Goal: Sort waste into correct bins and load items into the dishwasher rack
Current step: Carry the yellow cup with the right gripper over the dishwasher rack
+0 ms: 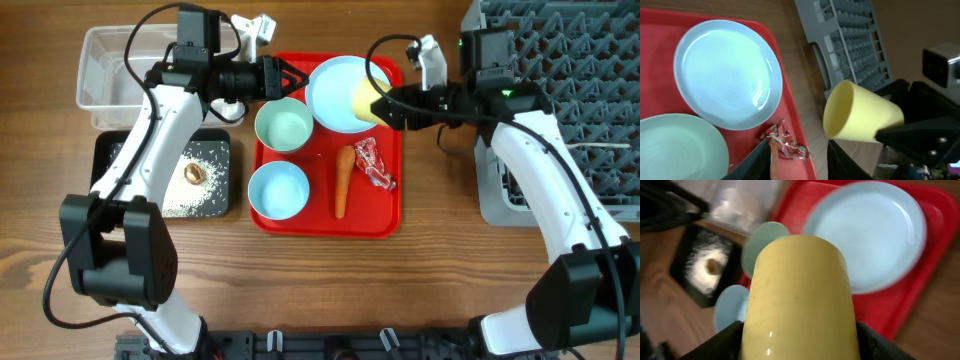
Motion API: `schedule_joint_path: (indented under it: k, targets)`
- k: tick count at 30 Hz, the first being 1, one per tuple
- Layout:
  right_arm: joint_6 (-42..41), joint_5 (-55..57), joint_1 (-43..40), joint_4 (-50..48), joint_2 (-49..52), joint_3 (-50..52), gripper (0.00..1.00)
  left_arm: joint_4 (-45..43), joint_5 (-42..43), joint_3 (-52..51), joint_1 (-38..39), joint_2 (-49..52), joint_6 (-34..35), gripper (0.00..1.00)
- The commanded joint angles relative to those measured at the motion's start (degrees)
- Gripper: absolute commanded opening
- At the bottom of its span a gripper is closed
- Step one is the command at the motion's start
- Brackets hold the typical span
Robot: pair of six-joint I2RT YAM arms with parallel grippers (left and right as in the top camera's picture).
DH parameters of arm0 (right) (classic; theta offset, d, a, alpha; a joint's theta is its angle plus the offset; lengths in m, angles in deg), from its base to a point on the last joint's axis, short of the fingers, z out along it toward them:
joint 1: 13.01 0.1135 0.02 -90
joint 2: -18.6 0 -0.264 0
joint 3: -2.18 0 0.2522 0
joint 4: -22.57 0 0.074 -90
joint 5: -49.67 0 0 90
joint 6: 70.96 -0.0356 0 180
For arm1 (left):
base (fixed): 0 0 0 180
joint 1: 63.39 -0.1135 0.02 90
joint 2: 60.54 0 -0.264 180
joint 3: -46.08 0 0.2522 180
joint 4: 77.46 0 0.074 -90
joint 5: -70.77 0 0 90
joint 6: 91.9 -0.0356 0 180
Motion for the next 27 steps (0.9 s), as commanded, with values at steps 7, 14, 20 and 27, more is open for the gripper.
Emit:
schedule_joint_path:
  k: [7, 14, 20, 27]
  targets:
    - [-3.45, 24.5, -0.94, 15.96, -2.69, -14.73, 0.57, 0.39, -1.92, 0.09, -0.15, -1.14, 0.31, 0.32]
    - [-4.85, 27.98, -7.58, 24.35, -2.78, -23.32, 0.57, 0.68, -1.95, 0.09, -0.15, -1.14, 0.28, 0.32]
    - [-7.52, 30.45, -20.39, 28.37, -2.78, -23.96, 0.57, 0.7, -3.02, 0.09, -0.15, -1.14, 0.28, 0.32]
    - [-8.98, 30.4, -32.2, 35.23, -2.27, -23.93, 0.58, 1.46, -5.88, 0.09, -0.15, -1.14, 0.26, 0.28]
